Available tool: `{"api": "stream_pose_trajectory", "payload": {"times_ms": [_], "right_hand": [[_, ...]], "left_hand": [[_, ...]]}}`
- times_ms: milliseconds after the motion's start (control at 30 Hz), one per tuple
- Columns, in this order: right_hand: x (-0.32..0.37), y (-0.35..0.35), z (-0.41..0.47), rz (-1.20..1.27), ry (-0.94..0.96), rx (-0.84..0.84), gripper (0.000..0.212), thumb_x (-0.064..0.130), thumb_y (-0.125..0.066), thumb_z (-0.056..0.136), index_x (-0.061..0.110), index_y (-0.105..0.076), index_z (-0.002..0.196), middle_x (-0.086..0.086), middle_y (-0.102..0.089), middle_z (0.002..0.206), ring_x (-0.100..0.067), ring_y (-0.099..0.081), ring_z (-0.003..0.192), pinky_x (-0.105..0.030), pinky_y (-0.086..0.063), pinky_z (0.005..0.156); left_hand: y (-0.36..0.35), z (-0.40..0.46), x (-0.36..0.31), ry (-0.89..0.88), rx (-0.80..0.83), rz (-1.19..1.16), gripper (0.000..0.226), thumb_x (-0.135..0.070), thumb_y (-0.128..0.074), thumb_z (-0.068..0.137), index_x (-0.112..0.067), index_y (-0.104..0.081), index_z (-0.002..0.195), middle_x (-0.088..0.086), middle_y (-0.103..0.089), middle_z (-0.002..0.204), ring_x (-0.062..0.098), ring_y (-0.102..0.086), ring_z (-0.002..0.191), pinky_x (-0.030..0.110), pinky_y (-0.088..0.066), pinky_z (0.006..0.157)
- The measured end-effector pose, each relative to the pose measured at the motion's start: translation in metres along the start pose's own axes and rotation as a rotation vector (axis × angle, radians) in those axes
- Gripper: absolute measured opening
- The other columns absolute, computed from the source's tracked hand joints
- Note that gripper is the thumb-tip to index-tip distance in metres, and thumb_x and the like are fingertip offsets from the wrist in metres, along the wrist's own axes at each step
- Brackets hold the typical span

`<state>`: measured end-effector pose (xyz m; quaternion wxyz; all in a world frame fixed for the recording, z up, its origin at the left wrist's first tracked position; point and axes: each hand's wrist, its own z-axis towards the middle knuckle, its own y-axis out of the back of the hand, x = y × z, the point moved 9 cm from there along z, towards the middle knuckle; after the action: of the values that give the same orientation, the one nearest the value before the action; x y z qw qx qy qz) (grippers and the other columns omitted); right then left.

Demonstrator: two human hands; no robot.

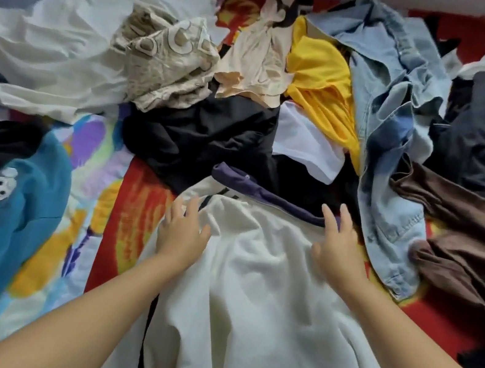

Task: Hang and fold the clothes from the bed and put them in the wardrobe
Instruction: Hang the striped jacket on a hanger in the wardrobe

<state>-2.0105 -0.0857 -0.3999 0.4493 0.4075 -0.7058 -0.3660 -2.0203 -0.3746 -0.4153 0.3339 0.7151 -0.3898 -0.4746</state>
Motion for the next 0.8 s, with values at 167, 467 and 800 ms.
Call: {"api": "stream_pose_trajectory", "payload": {"times_ms": [167, 467, 800], "right_hand": [[-0.004, -0.033, 0.036, -0.125, -0.073, 0.070, 0.078, 0.025, -0.052, 0.093, 0.027, -0.003, 0.153, -0.007, -0.034, 0.151, -0.026, -0.020, 0.144, -0.048, -0.018, 0.116], [-0.001, -0.060, -0.047, 0.127, -0.162, 0.187, 0.040, 0.026, -0.040, 0.098, 0.024, -0.043, 0.138, -0.008, -0.070, 0.107, -0.025, -0.062, 0.099, -0.033, -0.045, 0.084], [0.069, 0.030, -0.174, 1.461, -0.552, 0.566, 0.047, 0.048, -0.047, 0.095, 0.009, -0.070, 0.106, -0.017, -0.072, 0.103, -0.030, -0.069, 0.091, -0.040, -0.053, 0.077]], "left_hand": [[-0.031, 0.040, 0.022, 0.092, 0.127, -0.053, 0.088, -0.042, -0.057, 0.089, -0.017, -0.002, 0.152, 0.013, -0.019, 0.155, 0.032, -0.021, 0.142, 0.049, -0.022, 0.113], [-0.005, -0.051, -0.030, -0.114, 0.279, -0.403, 0.039, -0.039, -0.043, 0.079, -0.026, -0.058, 0.112, -0.002, -0.068, 0.103, 0.022, -0.062, 0.098, 0.042, -0.050, 0.087], [0.055, -0.241, -0.108, -0.570, 0.349, -0.015, 0.030, -0.022, -0.050, 0.092, -0.012, -0.046, 0.119, 0.014, -0.065, 0.100, 0.036, -0.059, 0.092, 0.045, -0.045, 0.074]]}}
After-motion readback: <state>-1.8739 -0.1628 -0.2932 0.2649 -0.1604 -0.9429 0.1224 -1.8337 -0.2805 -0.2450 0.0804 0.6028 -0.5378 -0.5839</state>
